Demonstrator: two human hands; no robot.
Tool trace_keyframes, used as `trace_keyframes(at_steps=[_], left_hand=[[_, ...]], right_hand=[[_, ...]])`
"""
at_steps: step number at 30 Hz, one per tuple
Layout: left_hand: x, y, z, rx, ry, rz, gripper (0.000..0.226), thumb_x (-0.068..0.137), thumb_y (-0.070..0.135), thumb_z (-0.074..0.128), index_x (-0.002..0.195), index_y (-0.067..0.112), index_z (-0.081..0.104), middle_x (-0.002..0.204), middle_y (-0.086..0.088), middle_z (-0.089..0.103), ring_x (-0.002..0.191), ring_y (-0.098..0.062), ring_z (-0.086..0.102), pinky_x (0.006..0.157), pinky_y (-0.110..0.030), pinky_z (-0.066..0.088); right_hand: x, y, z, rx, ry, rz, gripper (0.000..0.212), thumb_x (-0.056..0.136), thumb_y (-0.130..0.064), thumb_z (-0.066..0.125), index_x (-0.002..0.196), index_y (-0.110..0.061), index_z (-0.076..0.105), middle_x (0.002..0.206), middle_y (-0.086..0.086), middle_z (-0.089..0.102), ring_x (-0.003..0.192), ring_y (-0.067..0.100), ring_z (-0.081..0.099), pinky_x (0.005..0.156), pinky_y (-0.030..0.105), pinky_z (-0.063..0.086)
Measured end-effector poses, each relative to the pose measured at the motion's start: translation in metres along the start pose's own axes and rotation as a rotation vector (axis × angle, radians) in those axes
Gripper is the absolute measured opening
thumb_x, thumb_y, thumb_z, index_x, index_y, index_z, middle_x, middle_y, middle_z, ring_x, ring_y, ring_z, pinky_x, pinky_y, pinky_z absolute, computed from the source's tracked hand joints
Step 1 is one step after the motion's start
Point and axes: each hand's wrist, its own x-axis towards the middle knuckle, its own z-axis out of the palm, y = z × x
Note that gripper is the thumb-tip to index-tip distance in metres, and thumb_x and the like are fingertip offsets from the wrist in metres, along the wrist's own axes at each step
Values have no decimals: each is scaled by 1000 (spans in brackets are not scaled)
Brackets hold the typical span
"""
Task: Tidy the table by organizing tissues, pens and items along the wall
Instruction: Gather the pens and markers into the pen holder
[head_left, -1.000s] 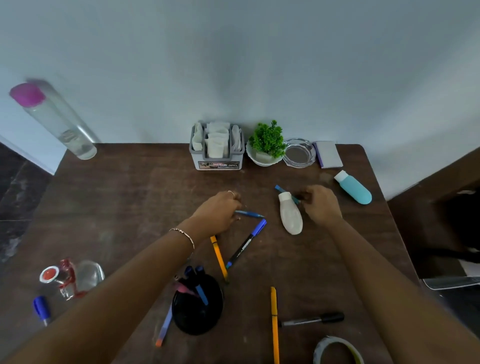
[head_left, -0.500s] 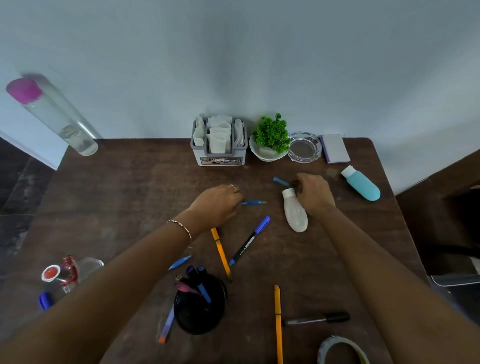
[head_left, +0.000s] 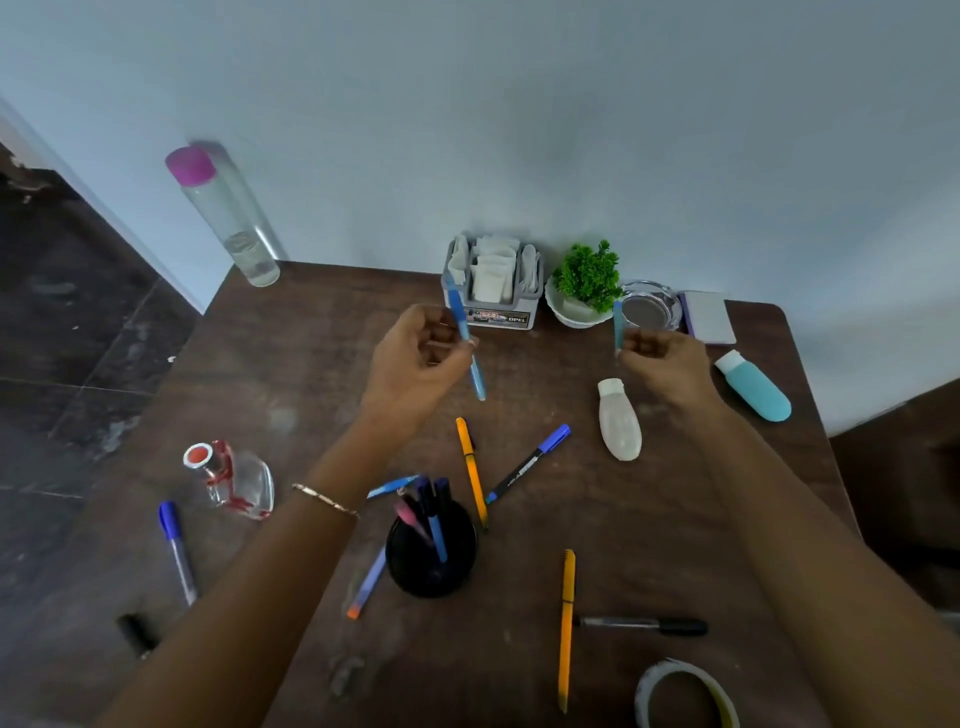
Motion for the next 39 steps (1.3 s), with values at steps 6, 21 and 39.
trace_keyframes(at_steps=[6,21,39], left_hand=[[-70,9,-24,-108,94,-4,67,86,-5,62,128,39,36,93,-10,62,74,-15,65,73,-29,59],[-174,-43,-29,201,314,-128,48,89,16,64,128,34,44,90,0,68,78,-9,69,71,-33,60],[-160,-67,-39,504,204,-26,29,80,22,73,107,22,65,93,13,60,78,1,58,68,-21,51]], right_hand=[[-81,-29,19,149,-294,-110,25,77,8,70,94,-9,70,90,8,69,82,15,62,77,21,53],[-168,-8,78,-502,-649,-556,16,82,-25,68,86,-11,62,82,1,61,75,13,57,68,37,49],[-192,2,97,-662,-328,-593,15,86,-27,61,98,-17,62,90,-5,60,83,13,58,72,31,50]])
